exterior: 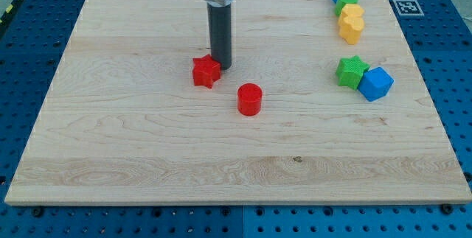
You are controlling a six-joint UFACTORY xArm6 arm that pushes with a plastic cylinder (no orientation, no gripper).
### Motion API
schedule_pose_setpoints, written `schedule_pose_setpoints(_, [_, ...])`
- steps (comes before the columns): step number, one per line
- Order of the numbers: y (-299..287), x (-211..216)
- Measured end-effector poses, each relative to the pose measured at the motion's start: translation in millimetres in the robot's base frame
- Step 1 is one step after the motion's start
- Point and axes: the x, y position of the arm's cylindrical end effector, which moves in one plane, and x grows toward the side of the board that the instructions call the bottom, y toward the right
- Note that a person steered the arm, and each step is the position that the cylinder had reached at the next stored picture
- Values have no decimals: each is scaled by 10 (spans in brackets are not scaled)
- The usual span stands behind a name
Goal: Move the red circle above the red star
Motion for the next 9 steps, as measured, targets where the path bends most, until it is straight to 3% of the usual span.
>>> schedule_pose_setpoints(2, [277,51])
schedule_pose_setpoints(3, [770,123])
schedule_pose_setpoints(5, [1039,1207])
schedule_pose_setpoints(6, [662,1346])
schedule_pose_setpoints(9, [657,1060])
